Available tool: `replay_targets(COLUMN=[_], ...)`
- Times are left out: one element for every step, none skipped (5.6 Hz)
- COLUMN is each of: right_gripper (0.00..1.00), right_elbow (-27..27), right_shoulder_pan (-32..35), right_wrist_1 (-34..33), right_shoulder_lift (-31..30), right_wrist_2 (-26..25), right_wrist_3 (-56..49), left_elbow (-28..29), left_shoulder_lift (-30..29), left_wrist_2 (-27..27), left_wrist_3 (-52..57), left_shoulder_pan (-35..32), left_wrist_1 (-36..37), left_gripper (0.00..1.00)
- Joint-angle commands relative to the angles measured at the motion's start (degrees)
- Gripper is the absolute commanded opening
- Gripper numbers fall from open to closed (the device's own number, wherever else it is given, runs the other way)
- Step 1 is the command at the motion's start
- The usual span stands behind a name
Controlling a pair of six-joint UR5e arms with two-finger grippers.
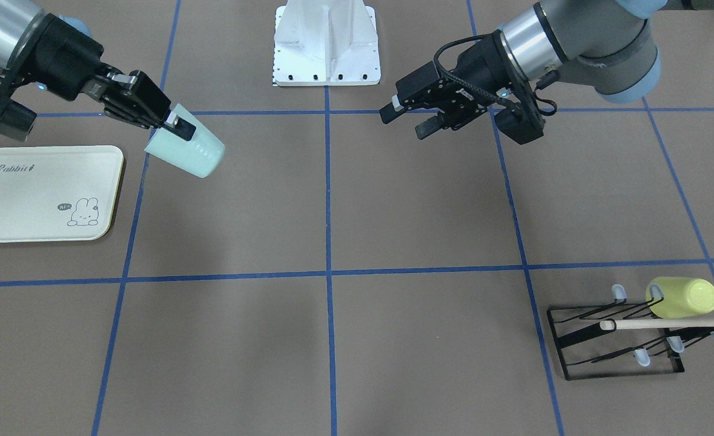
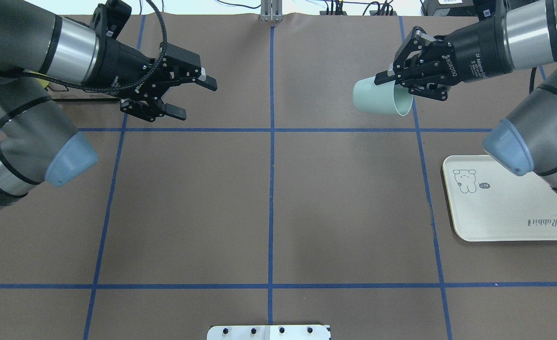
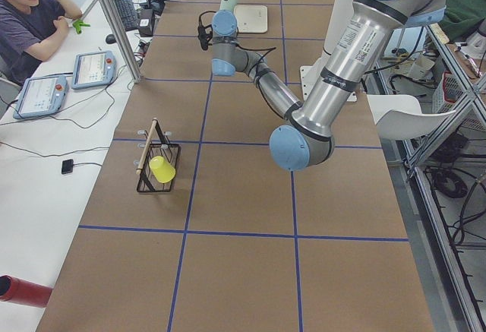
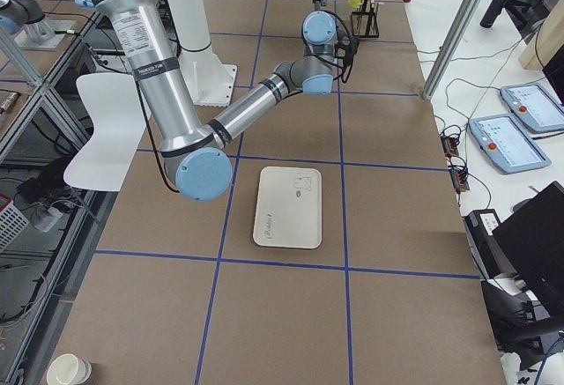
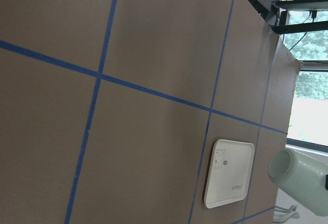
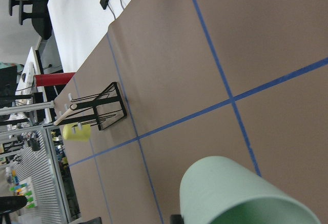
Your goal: Left arm grabs green cup and hands to right arm on tray
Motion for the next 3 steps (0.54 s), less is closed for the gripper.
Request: replay_targets(right_gripper=[0.00,0.00,0.00], right_elbow=[0.29,0.90,0.91], right_shoulder_pan=[1.58,1.85,1.85], right_wrist_1=[-7.56,-10.74,-10.95], right_shoulder_lift=[-5.44,-10.51,-18.31], right_wrist_2=[-0.28,-2.63,-4.57], right_wrist_3=[-13.78,-24.66,-37.56], left_elbow=[-0.14,-0.14,-0.14], left_shoulder_lift=[4.21,8.42,13.77], left_wrist_2=[0.25,0.34,0.52], left_wrist_3=[21.81,33.34,45.90], left_shoulder_pan=[-4.04,-7.62,-10.88], left_wrist_1=[12.18,14.94,15.83], left_gripper=[1.00,1.00,1.00])
